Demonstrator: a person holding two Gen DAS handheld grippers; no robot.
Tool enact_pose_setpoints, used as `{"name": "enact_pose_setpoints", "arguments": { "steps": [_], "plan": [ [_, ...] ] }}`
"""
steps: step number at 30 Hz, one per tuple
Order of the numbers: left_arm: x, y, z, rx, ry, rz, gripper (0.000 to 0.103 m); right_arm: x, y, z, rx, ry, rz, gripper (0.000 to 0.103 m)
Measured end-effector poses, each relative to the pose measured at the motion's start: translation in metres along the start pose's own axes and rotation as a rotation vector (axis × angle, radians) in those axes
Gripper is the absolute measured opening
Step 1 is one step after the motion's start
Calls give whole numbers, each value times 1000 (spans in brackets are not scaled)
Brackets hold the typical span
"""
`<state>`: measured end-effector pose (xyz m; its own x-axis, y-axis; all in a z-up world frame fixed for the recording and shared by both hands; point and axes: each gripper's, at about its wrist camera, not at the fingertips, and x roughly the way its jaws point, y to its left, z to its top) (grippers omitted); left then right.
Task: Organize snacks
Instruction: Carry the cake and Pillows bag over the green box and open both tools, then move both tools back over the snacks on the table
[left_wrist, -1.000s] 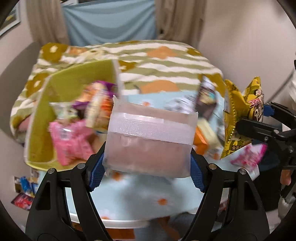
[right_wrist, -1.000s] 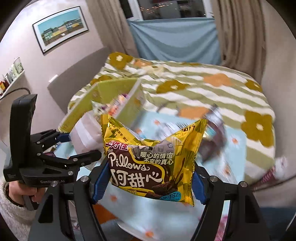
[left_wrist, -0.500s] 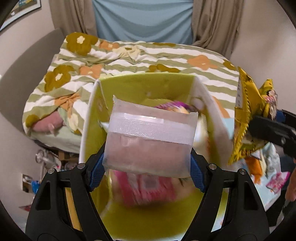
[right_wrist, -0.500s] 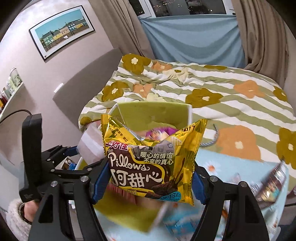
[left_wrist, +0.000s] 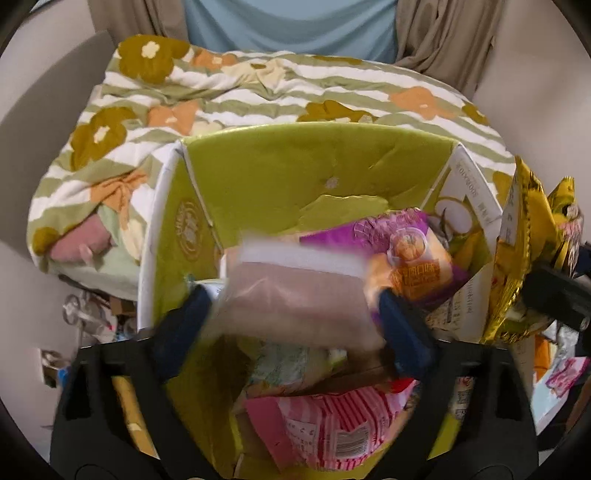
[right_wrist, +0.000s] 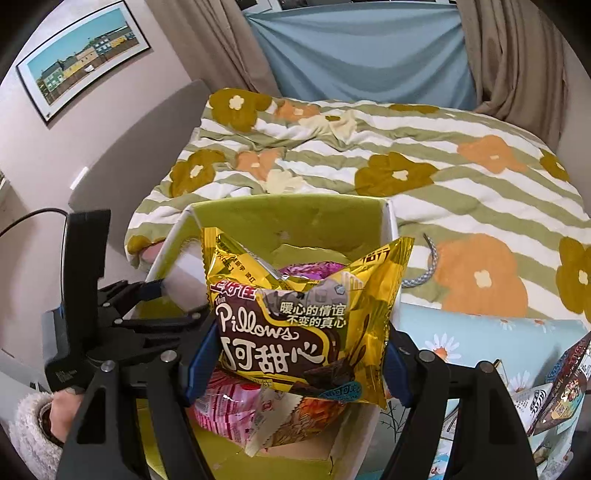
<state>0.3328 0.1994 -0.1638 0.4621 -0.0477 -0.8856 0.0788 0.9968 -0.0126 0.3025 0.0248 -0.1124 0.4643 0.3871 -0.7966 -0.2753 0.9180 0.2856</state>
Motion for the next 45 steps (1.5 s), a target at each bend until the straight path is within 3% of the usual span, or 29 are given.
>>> {"name": "enact_pose_setpoints", "arguments": {
  "steps": [11,19,24,26,27,37,45],
  "plan": [
    [-28,1,-31,-36,10,47,103,-7,8,16,-56,10,37,72],
    [-32,5,-44,-44,19,75,103,29,20,39,-82,52,61,75],
    [-34,13,-49,-63,14,63,103,56,21,47,-70,69,70,88],
    [-35,12,-50,-57,14,71,103,59,19,45,-57,62,82,103],
    [-35,11,-51,-56,17,77,103,59,18,44,-54,55,84,103],
    [-56,1,-48,-60,-11,72,103,26,21,28,-87,0,81,103],
    [-107,-24,-42,-5,-81,97,103,-44,21,20,-73,-59,66,103]
  ]
}}
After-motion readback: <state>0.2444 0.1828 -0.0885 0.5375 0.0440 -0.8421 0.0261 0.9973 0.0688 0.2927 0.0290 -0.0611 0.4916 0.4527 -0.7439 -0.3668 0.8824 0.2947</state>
